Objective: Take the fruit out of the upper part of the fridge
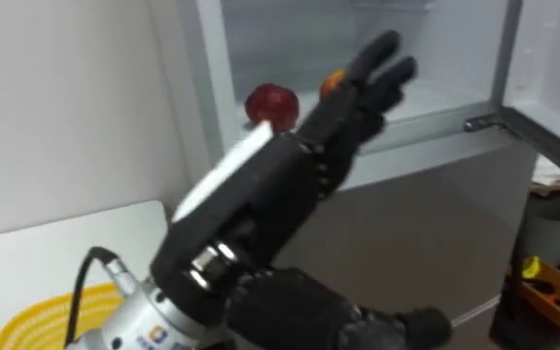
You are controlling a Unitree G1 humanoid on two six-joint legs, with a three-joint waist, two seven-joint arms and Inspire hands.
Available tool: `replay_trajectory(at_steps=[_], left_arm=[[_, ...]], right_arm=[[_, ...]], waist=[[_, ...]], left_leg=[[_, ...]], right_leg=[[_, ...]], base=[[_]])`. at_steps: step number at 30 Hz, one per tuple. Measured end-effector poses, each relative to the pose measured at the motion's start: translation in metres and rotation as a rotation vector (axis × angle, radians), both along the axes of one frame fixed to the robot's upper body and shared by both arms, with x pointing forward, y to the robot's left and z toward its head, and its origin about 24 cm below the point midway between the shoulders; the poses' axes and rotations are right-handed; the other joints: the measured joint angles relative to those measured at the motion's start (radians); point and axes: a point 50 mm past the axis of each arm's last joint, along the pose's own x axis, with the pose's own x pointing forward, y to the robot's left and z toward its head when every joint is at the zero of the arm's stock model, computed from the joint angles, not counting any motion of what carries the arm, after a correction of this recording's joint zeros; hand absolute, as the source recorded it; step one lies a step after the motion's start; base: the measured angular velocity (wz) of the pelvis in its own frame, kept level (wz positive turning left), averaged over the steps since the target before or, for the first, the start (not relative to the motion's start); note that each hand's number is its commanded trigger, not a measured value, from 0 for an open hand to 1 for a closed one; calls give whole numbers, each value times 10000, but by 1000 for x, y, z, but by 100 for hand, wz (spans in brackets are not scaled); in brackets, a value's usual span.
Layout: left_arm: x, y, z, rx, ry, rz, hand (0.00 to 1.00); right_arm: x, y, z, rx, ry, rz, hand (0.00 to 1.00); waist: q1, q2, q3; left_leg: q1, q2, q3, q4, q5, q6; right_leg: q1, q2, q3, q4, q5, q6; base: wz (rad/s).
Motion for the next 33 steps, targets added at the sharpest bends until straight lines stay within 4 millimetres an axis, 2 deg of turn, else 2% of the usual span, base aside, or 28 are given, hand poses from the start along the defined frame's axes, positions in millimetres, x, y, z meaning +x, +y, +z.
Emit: replay_trajectory(at_steps=[2,6,7,8,9,11,14,18,21,23,24,26,27,29,30,32,33], left_arm=[[0,22,-5,94,70,1657,0],[-5,62,-7,-1,-188,4665,0],[-7,74,-4,-175,-394,5506,0],[-10,86,0,-336,-725,6372,0],[-13,91,1,-433,-914,6805,0],[-27,113,3,-794,-1494,8487,0],[-43,138,0,-1687,-1647,10243,0],[-63,171,-12,-2581,-1407,12284,0],[-75,197,-41,-3816,51,13321,0],[-86,216,-83,-4418,2232,14449,0],[-89,220,-95,-4628,2787,14749,0],[-105,231,-136,-5664,4889,15679,0],[-108,232,-144,-6025,5297,15812,0],[-118,234,-179,-7043,6942,16333,0],[-122,235,-190,-7178,7439,16559,0],[-144,232,-236,-7819,9704,17275,0],[-148,229,-247,-7985,10311,17365,0]], right_arm=[[0,0,0,-233,-71,16,0],[-6,1,-1,-464,-125,-104,0],[-7,1,0,-563,-144,-48,0],[-12,-1,0,-668,-77,-145,0],[-13,-1,0,-725,-61,-191,0],[-19,-3,1,-1041,9,-349,0],[-29,-2,1,-1162,159,-387,0],[-36,-5,2,-1361,154,-428,0],[-41,-6,3,-1506,252,-462,0],[-42,-4,3,-1501,337,-485,0],[-44,-3,3,-1489,431,-523,0],[-42,0,2,-1429,347,-515,0],[-42,1,2,-1417,368,-488,0],[-46,0,2,-1374,615,-439,0],[-47,0,2,-1359,686,-469,0],[-46,1,2,-1144,710,-450,0],[-43,1,2,-1083,627,-451,0]], waist=[[507,-7,-21],[860,38,-46],[1032,103,-69],[1110,77,-43],[1172,107,-63],[1501,209,-79],[1748,255,-54],[1912,297,-21],[2151,275,-9],[2147,285,26],[2146,263,25],[2133,168,46],[2124,147,51],[2156,84,68],[2161,90,63],[2128,99,50],[2132,95,46]], left_leg=[[-7,-8,-150,94,0,0],[1,-17,-453,97,12,-22],[-17,-46,-624,102,21,-36],[-12,-72,-788,111,24,-40],[-13,-91,-842,117,24,-40],[46,-118,-949,114,26,-38],[147,-175,-1179,111,26,-37],[236,-230,-1436,103,25,-36],[307,-232,-1426,73,25,-37],[358,-265,-1456,77,25,-36],[360,-270,-1464,78,25,-36],[332,-276,-1513,91,20,-37],[308,-280,-1549,93,16,-36],[298,-313,-1645,18,13,-31],[303,-315,-1641,8,13,-31],[311,-315,-1638,-60,5,-17],[314,-315,-1633,-78,5,-17]], right_leg=[[121,-21,-149,-59,-13,-14],[293,-103,-481,-88,-66,-47],[359,-104,-647,-93,-76,-47],[439,-112,-789,-142,-97,-41],[491,-126,-864,-203,-111,-35],[576,-153,-901,-209,-143,-24],[686,-197,-955,-117,-270,1],[797,-303,-1050,-23,-413,23],[788,-326,-1049,105,-469,5],[777,-360,-1046,272,-601,16],[778,-363,-1051,293,-617,19],[771,-365,-1120,299,-632,19],[772,-371,-1206,298,-631,17],[755,-342,-1205,307,-623,36],[758,-342,-1225,311,-621,37],[760,-353,-1258,318,-620,37],[748,-357,-1257,317,-620,36]], base=[[18],[28],[33],[39],[30],[12],[15],[15],[-2],[2],[4],[6],[14],[10],[-5],[-5],[0]])
